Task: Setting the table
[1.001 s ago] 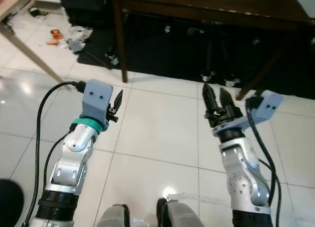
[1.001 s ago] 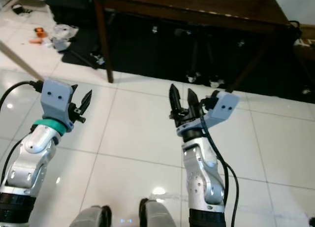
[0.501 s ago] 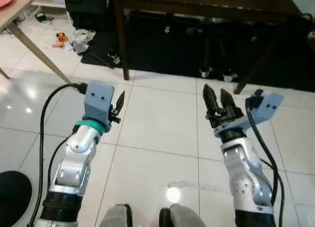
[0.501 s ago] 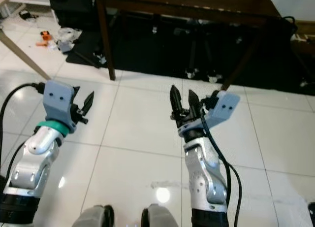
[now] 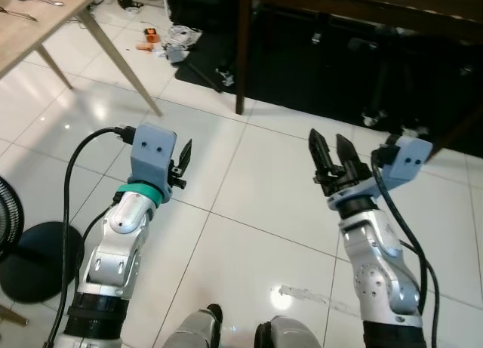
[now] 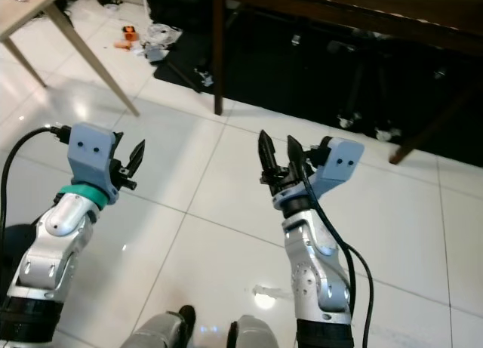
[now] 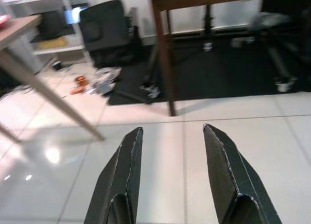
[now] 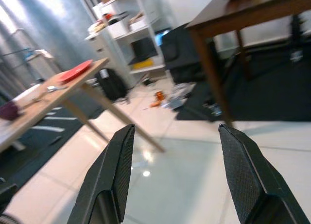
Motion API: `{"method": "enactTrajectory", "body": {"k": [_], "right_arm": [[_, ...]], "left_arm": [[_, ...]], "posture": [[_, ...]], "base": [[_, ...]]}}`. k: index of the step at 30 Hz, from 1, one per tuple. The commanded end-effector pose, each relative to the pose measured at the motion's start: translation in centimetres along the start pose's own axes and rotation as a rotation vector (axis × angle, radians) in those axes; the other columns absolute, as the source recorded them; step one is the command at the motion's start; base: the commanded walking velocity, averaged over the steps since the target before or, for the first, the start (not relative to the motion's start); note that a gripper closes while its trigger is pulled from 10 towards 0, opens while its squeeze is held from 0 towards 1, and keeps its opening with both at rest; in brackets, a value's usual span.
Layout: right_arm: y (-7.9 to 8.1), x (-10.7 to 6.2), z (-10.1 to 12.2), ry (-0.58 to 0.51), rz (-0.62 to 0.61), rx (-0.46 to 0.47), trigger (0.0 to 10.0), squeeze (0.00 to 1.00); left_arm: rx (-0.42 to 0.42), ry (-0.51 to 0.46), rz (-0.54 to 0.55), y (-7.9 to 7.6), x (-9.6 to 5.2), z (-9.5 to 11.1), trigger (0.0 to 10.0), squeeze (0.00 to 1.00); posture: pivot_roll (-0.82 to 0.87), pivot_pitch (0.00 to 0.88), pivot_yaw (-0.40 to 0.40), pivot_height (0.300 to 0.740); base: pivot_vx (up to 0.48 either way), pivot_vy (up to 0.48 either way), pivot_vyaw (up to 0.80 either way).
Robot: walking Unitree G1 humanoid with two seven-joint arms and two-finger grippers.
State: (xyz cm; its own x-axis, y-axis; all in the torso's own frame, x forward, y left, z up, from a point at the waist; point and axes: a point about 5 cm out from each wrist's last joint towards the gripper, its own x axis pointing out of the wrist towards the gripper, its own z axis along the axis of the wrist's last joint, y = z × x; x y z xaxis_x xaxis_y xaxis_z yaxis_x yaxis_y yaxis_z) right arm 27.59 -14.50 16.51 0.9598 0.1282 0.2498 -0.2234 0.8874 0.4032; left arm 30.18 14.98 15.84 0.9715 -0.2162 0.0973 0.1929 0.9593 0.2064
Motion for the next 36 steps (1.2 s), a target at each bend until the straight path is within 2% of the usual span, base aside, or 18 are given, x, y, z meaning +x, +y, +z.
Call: {"method": "enactTrajectory", "body": {"k": [1,23,36], "right_arm": [[-0.08,-0.18,-0.20,0.012,-0.001,-0.005,10.0,0.00],[0.14,-0.02,-0.25,0.006,0.012,0.004,10.0,0.00],[0.12,-0.01,-0.19,0.005,0.017,0.002,10.0,0.00]], "left_arm": [[-0.006,0.029,0.004,-0.26,-0.26,-0.53,10.0,0.00],[-0.001,0.029,0.013,-0.31,0.03,-0.34,10.0,0.00],[-0.013,0.030,0.058,-0.01,0.48,-0.19,10.0,0.00]], "posture": [[0.01,0.040,0.026,0.740],[0.02,0.038,0.029,0.740],[0.02,0.035,0.028,0.740]], "base": [[0.000,0.000,0.77],[0.000,0.000,0.77],[0.000,0.000,0.78]]}}
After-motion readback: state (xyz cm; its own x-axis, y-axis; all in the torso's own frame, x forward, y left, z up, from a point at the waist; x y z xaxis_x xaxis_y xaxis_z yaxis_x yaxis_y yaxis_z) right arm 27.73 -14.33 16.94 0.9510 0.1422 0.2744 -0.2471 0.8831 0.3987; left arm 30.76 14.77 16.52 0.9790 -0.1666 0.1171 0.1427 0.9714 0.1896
